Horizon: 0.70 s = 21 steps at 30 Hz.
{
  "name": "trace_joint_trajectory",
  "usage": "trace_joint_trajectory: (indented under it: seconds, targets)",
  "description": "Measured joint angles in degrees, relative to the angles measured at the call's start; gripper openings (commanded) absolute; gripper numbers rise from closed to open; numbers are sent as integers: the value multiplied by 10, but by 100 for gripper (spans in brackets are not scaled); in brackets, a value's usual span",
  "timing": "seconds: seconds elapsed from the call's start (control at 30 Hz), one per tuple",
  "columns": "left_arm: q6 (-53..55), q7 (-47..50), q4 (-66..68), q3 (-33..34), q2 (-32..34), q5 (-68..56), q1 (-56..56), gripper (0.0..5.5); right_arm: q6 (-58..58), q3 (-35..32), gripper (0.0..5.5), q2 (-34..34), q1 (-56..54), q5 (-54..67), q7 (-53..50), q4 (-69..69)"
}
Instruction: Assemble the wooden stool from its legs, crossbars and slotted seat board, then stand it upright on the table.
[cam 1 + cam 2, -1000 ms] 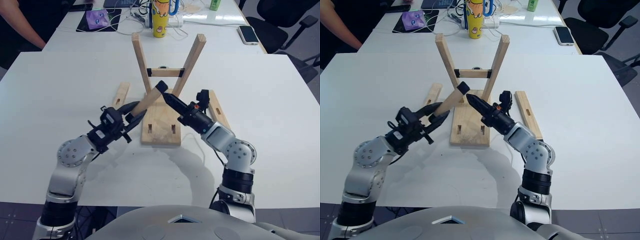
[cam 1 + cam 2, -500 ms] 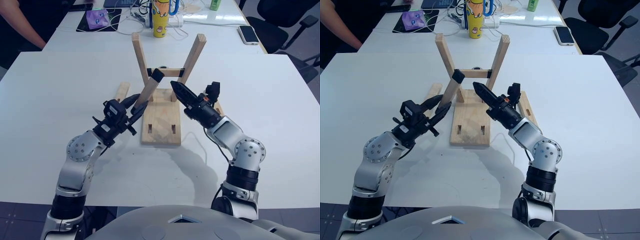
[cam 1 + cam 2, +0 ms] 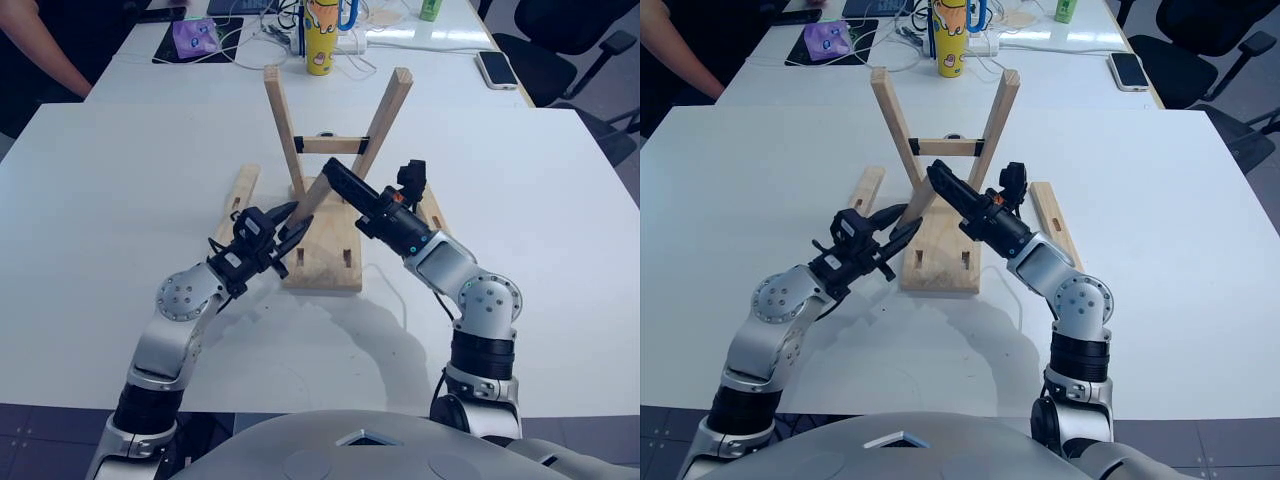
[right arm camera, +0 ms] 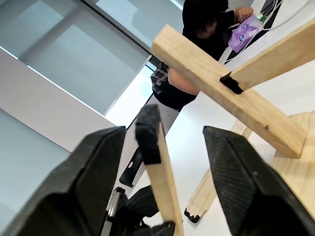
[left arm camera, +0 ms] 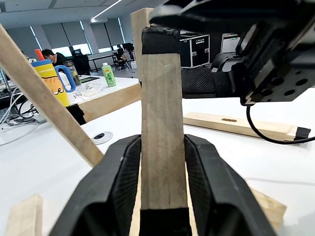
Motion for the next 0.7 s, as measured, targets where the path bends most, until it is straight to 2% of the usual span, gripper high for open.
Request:
trace_joint_trajectory:
  seconds: [0.43, 0.57, 0.6, 0.7]
  targets:
    - [1, 17, -5, -10, -1, 18, 1, 133, -24, 10, 52, 0, 0, -19, 0, 5]
    - [1, 18, -5, -11, -1, 18, 2, 133, -26, 13, 41, 0, 0, -22, 0, 6]
    - [2, 19, -5, -11, -1, 18, 3, 170, -26, 13, 41, 0, 0, -23, 0, 6]
    - [0, 22, -5, -14, -1, 23, 4, 212, -31, 20, 41, -1, 0, -35, 0, 6]
